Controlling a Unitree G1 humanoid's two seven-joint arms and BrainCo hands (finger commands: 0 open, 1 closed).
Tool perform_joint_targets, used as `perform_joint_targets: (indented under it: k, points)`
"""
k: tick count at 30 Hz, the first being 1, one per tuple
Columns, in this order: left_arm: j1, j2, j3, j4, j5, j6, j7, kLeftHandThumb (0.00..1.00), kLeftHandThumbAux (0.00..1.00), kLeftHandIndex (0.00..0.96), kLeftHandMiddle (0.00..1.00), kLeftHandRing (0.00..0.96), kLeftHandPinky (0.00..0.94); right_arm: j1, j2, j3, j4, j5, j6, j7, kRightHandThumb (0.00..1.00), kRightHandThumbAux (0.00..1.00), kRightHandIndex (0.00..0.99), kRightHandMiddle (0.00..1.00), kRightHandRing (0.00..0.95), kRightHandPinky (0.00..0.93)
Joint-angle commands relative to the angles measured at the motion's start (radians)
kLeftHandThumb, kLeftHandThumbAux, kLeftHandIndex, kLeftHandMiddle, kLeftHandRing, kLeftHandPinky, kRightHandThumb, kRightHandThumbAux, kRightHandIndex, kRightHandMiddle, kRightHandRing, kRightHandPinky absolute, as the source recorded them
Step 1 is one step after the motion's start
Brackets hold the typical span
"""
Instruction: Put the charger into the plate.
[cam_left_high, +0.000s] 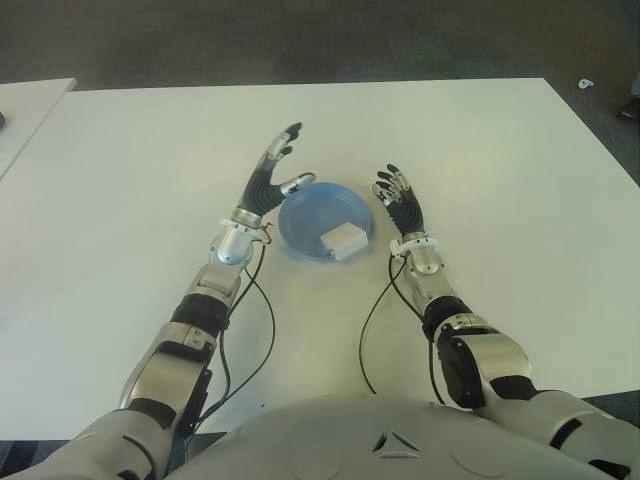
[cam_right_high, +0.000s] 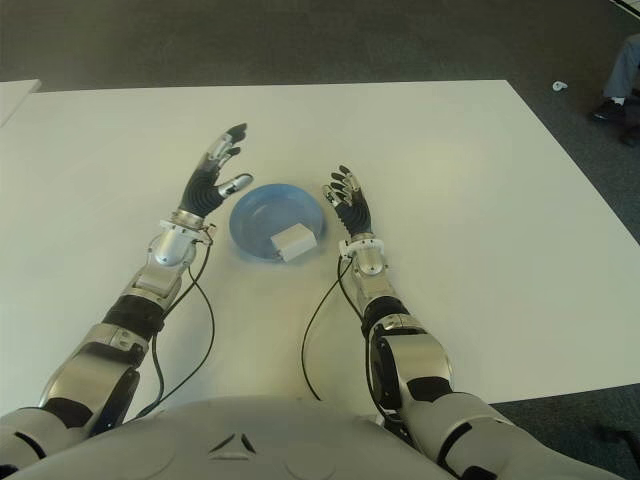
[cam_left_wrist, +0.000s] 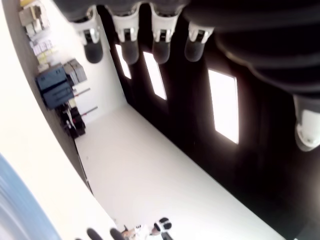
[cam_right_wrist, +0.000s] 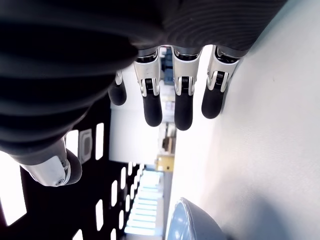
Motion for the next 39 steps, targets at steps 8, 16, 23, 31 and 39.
perform_joint_targets:
  k: [8,16,23,31,39]
  points:
    - [0.006,-0.08,0.077,0.174,-0.036,-0.063,-0.054,0.001,0.398,0.0,0.0,0.0,0.0,0.136,0.002,-0.006,0.092,0.014,0.098,0.015,0.0,0.5,0.052,0.167,0.162,0.146]
    - [0.001,-0.095,0.128,0.265,-0.054,-0.076,-0.1,0.0,0.43,0.0,0.0,0.0,0.0,0.138,-0.003,-0.006,0.095,0.012,0.093,0.012,0.0,0.497,0.057,0.165,0.159,0.148]
    - [-0.033,-0.113,0.173,0.369,-0.041,-0.061,-0.052,0.0,0.468,0.0,0.0,0.0,0.0,0.14,-0.007,-0.002,0.097,0.006,0.087,0.003,0.0,0.497,0.059,0.163,0.159,0.152]
    - [-0.037,-0.143,0.21,0.415,-0.034,-0.061,0.009,0.0,0.522,0.0,0.0,0.0,0.0,0.142,-0.012,0.001,0.096,0.004,0.083,-0.003,0.0,0.495,0.055,0.162,0.158,0.149]
    - [-0.008,-0.179,0.23,0.442,-0.045,-0.042,0.017,0.0,0.532,0.0,0.0,0.0,0.0,0.14,-0.012,0.001,0.096,0.006,0.084,-0.005,0.0,0.492,0.05,0.155,0.151,0.135]
